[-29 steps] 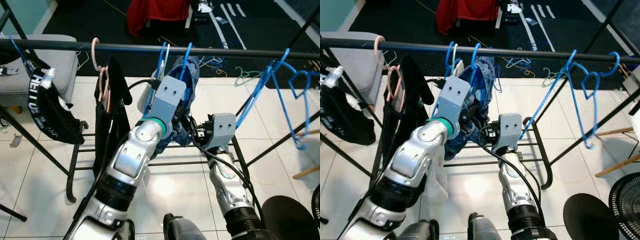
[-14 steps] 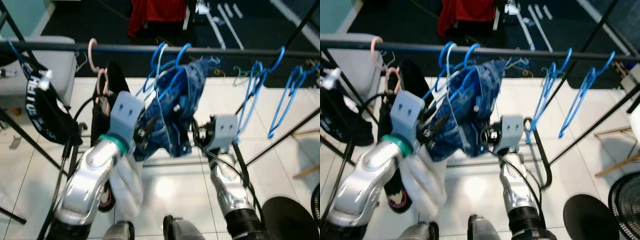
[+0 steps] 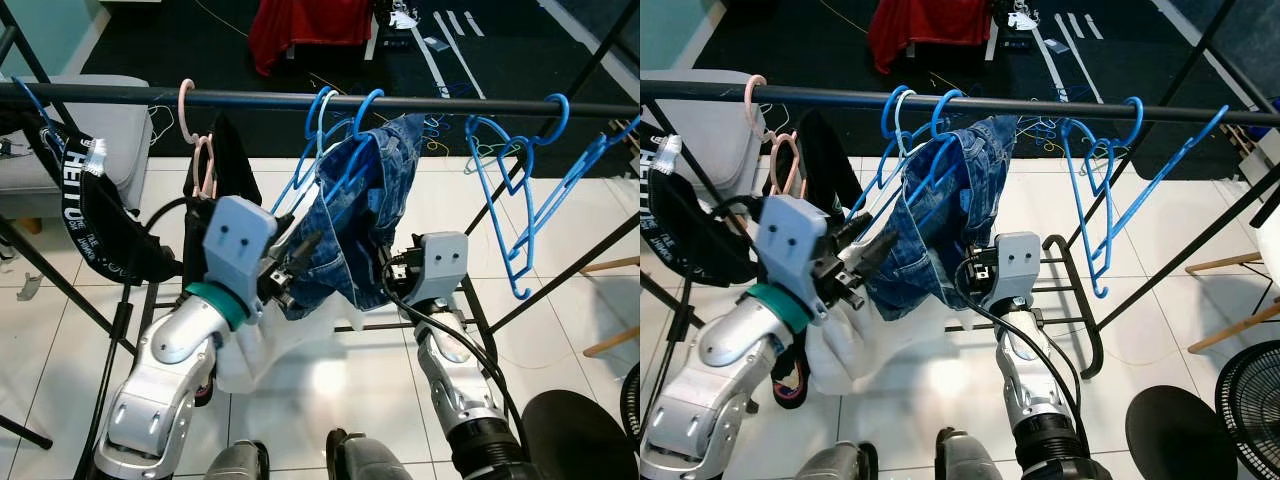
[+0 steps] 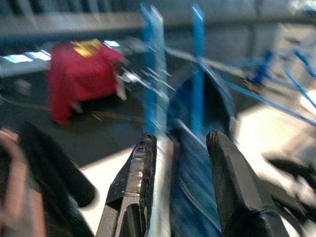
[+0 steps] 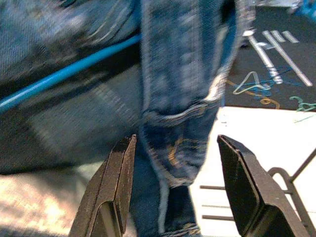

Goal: Hang hanger

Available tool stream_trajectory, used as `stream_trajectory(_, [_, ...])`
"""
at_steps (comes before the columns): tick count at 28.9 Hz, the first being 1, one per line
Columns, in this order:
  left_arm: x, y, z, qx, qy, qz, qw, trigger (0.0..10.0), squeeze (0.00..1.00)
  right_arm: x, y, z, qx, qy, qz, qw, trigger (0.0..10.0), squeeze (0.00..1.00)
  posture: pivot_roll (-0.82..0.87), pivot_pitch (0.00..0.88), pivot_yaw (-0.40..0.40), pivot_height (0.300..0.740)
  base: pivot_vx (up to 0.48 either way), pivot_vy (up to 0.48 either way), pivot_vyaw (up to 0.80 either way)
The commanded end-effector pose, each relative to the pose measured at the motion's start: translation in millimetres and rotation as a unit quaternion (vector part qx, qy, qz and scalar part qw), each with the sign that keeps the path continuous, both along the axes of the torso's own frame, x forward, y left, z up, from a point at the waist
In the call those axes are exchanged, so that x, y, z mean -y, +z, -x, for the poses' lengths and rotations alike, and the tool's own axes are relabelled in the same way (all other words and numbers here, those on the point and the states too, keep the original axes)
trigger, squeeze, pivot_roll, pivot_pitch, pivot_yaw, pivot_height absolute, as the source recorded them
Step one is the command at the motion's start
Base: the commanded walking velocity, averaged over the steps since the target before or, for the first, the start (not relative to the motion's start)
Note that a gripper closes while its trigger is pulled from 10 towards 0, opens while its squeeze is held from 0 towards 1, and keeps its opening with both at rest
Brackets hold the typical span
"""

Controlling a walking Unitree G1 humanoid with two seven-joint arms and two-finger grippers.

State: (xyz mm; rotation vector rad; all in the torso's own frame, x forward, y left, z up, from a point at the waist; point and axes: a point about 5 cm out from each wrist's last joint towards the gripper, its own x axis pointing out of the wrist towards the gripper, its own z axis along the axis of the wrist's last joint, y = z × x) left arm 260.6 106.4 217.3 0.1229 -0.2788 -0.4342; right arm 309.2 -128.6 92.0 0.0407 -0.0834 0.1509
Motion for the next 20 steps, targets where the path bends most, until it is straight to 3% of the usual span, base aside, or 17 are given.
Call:
stream_trajectory(1, [1.1, 8, -3.8, 0.036, 0.032, -0.009, 0.999, 10.0, 0.00, -7.6, -11, 5.8, -0.026, 0.029, -0.007, 0.999, 10.0, 0.00, 0.03, 0.093, -0.020, 0.733, 0.000, 0.000, 0.00])
stream_trajectory(3, [1.1, 8, -3.8, 0.036, 0.032, -0.009, 0.999, 10.0, 0.00, -7.6, -11, 5.8, -0.026, 0.029, -0.007, 0.999, 10.0, 0.00, 0.03, 0.093, -0.020, 0.733, 0.000, 0.000, 0.00])
stream_trajectory(6, [14.0, -4, -4.0, 0.015, 0.022, -0.025, 0.999, 10.0, 0.00, -26.7, -9, 10.4, -0.018, 0.073, -0.012, 0.997, 10.0, 0.00, 0.02, 0.086, -0.021, 0.733, 0.000, 0.000, 0.00])
stream_trajectory(10, [6.6, -18, -2.3, -0.018, 0.044, -0.008, 0.999, 10.0, 0.00, -21.2, -8, 10.6, -0.012, 0.051, -0.012, 0.999, 10.0, 0.00, 0.02, 0.084, -0.017, 0.733, 0.000, 0.000, 0.00])
stream_trajectory(20, [0.0, -25, -7.8, -0.018, 0.084, 0.007, 0.996, 10.0, 0.00, -27.9, 3, 9.5, 0.012, 0.063, -0.016, 0.998, 10.0, 0.00, 0.02, 0.091, -0.028, 0.733, 0.000, 0.000, 0.00])
